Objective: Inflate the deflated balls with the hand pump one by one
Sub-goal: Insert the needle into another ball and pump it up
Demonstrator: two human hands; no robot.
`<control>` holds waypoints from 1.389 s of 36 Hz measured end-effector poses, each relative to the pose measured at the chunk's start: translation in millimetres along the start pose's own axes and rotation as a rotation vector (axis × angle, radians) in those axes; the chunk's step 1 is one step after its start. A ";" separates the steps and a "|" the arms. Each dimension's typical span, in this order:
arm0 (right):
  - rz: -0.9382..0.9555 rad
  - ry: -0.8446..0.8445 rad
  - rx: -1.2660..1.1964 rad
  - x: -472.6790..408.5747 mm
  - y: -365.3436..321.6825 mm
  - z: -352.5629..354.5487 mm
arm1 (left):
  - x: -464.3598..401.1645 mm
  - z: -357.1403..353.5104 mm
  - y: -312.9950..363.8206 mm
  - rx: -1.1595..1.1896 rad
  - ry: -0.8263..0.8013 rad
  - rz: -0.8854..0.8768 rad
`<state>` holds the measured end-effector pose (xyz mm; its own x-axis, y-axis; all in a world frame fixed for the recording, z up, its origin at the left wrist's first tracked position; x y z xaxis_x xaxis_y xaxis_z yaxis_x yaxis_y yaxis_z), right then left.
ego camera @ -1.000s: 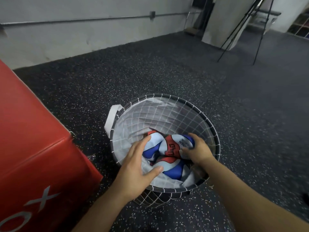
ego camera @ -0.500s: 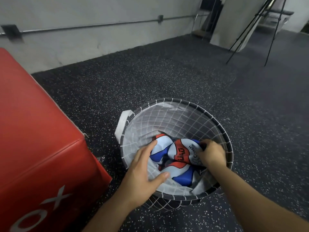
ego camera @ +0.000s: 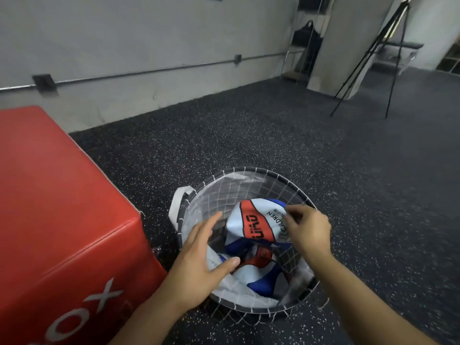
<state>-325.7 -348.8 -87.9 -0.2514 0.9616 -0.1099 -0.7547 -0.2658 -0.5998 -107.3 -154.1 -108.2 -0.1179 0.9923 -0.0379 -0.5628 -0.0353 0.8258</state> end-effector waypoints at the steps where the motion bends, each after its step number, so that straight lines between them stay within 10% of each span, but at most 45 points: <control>1: 0.018 0.006 -0.033 5.7 -8.5 7.0 | 2.4 4.8 7.0 -0.011 0.006 -0.009; 19: 0.514 -0.099 -0.431 148.1 -252.3 56.9 | 170.7 184.3 83.5 -0.240 0.324 -0.096; 36: 0.926 -0.497 -0.693 334.5 -509.3 -67.3 | 450.6 345.7 32.1 -0.391 0.724 0.150; 50: 0.594 -1.108 -0.734 386.6 -573.9 -267.3 | 517.9 402.7 -68.4 -0.632 0.799 0.293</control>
<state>172.2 193.7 2.1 -0.9956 0.0894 -0.0293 0.0131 -0.1773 -0.9841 199.6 409.9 42.2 -0.6922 0.5770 -0.4335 -0.7216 -0.5438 0.4285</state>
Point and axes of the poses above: each hand's wrist, its own x-axis away from the middle knuckle, its own z-axis out of the back of the hand, y = z × x, the point moved 10 cm from there along -x, towards the middle knuckle, and after that the axes turned 10 degrees about -y, right-handed, at the moved point
